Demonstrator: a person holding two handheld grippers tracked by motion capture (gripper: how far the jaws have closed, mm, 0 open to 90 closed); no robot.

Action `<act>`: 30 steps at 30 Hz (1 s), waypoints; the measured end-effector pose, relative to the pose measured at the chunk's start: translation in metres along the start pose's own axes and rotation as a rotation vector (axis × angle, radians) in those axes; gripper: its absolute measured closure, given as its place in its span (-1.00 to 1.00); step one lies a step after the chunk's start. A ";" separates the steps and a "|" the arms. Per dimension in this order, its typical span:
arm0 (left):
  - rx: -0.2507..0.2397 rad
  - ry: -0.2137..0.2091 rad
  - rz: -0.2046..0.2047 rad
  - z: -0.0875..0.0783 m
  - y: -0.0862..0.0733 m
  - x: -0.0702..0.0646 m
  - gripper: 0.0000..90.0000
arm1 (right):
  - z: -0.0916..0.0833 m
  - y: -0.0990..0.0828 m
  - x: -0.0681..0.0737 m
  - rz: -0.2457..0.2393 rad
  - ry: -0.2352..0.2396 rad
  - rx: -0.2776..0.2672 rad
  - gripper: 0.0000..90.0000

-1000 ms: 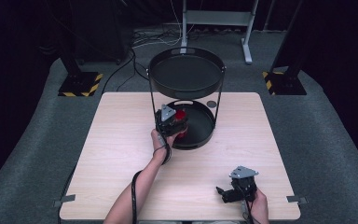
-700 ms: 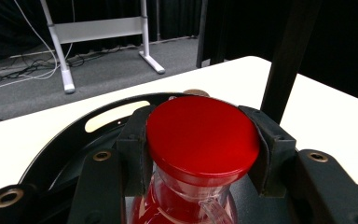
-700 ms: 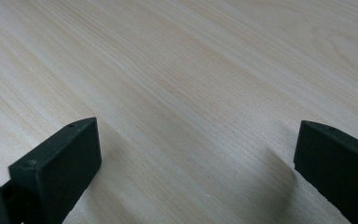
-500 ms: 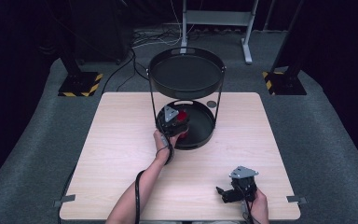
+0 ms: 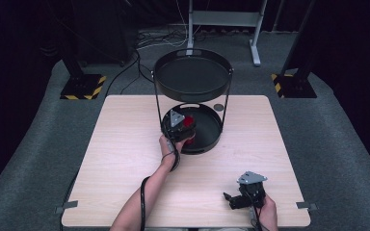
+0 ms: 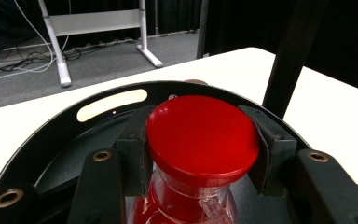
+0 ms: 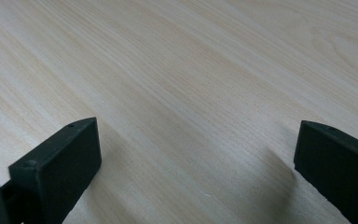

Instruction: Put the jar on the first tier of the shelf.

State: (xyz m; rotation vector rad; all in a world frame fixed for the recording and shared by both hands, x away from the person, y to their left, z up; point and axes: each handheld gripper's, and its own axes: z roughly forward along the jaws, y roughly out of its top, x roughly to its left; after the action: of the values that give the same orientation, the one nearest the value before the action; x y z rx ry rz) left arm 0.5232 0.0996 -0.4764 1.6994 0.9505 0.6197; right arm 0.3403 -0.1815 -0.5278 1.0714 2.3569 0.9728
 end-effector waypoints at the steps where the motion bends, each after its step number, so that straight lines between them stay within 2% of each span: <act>1: 0.000 -0.003 -0.002 0.000 0.000 0.000 0.07 | 0.000 0.000 0.000 0.000 0.000 0.000 -1.00; 6: -0.008 -0.007 -0.011 -0.001 -0.002 0.002 0.07 | 0.000 0.000 0.000 -0.001 -0.001 0.000 -1.00; 11: -0.013 -0.007 -0.001 -0.001 -0.003 0.003 0.07 | 0.000 0.000 0.000 0.000 0.000 0.000 -1.00; 30: -0.002 0.004 -0.001 -0.001 -0.002 0.001 0.07 | 0.000 0.000 0.000 0.001 0.000 0.001 -1.00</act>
State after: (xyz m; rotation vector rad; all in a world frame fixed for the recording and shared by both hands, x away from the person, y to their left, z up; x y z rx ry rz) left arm 0.5227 0.1016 -0.4778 1.6966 0.9533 0.6232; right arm 0.3404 -0.1815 -0.5279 1.0728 2.3573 0.9730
